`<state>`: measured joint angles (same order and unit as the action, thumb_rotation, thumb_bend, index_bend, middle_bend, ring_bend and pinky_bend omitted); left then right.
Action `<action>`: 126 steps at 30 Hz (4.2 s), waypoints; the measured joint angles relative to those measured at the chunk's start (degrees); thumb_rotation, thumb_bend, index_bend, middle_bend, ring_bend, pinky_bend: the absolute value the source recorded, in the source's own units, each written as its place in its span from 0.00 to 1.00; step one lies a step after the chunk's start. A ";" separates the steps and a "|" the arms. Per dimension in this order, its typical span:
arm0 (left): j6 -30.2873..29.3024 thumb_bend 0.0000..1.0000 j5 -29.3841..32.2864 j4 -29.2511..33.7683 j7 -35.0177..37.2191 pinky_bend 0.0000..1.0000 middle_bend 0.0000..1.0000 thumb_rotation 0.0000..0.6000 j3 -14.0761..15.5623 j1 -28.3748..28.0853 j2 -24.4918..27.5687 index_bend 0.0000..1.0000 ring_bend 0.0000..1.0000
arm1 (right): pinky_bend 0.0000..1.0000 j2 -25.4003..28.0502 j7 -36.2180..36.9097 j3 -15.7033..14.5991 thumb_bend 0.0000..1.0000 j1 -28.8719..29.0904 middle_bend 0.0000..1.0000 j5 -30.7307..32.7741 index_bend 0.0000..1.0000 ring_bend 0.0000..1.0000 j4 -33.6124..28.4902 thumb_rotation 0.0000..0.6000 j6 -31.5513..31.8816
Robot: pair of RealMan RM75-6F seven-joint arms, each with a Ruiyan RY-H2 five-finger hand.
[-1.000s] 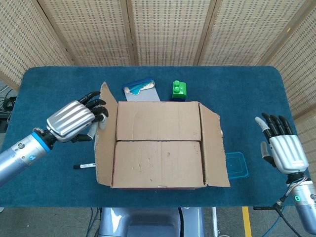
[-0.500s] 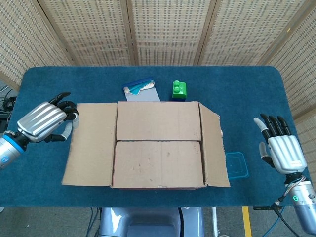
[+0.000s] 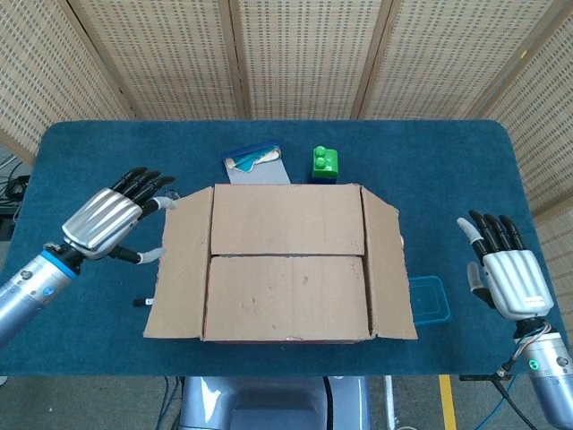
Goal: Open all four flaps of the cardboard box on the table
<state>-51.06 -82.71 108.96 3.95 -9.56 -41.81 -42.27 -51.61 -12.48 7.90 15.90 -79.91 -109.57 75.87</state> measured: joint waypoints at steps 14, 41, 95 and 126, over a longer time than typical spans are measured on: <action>0.51 0.22 14.61 -0.39 -20.00 0.00 0.00 0.65 -1.00 -4.90 -17.17 0.03 0.00 | 0.00 -0.82 1.14 -0.23 0.67 -0.44 0.04 -0.15 0.07 0.00 1.53 1.00 0.43; -6.59 0.22 25.27 -7.58 -35.62 0.00 0.00 0.65 -0.64 -9.39 -33.65 0.01 0.00 | 0.00 -0.61 3.70 -0.43 0.67 -1.50 0.04 -0.09 0.07 0.00 3.36 1.00 1.06; -12.17 0.23 24.65 -37.60 -31.18 0.00 0.00 0.66 -12.12 -16.25 -41.42 0.01 0.00 | 0.00 0.73 5.35 -0.11 0.67 -2.78 0.04 0.39 0.07 0.00 3.07 1.00 1.93; 1.23 0.31 31.91 -13.93 -24.37 0.00 0.00 0.31 -10.19 -10.36 -24.37 0.32 0.00 | 0.00 0.94 5.66 -0.61 0.67 -3.25 0.04 -0.40 0.07 0.00 2.12 1.00 1.81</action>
<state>-49.83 -50.81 95.02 -20.42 -19.75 -52.17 -66.63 -50.67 -6.83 7.28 12.65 -80.31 -107.45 77.68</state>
